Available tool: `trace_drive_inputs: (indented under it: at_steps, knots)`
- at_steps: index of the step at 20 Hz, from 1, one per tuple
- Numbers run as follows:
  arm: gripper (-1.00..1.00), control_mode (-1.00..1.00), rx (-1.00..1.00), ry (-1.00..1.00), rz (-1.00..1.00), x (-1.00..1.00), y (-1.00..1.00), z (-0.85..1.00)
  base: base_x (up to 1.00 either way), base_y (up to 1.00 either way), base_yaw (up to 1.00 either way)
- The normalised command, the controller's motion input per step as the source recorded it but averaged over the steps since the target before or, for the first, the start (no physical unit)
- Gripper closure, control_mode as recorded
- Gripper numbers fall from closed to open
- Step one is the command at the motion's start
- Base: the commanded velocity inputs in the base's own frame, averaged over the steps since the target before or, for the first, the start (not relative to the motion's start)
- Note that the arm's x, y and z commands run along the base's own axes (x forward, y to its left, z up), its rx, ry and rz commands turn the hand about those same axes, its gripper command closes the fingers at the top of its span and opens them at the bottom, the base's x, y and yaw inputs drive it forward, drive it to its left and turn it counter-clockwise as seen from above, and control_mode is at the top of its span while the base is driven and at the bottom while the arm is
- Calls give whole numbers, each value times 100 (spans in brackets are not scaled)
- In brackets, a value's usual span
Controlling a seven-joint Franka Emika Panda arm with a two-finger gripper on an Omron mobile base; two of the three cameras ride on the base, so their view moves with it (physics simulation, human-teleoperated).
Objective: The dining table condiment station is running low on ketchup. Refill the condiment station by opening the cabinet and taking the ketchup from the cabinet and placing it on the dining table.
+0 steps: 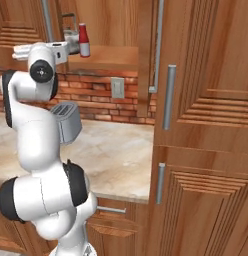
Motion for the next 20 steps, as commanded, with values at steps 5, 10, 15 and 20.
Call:
trace_drive_inputs:
  at_steps: [5, 10, 15, 20]
  knots:
    - [100, -100, -6, -1, 8, -97, 99, 0, 0, 0, 0]
    - [100, -100, -6, -2, 2, -100, 100, 0, 0, 0, 0]
    - [100, -100, -3, 0, 0, -100, 100, 4, 0, 0, 0]
    - [100, -100, 0, 0, 0, -100, 100, 6, 0, 0, 0]
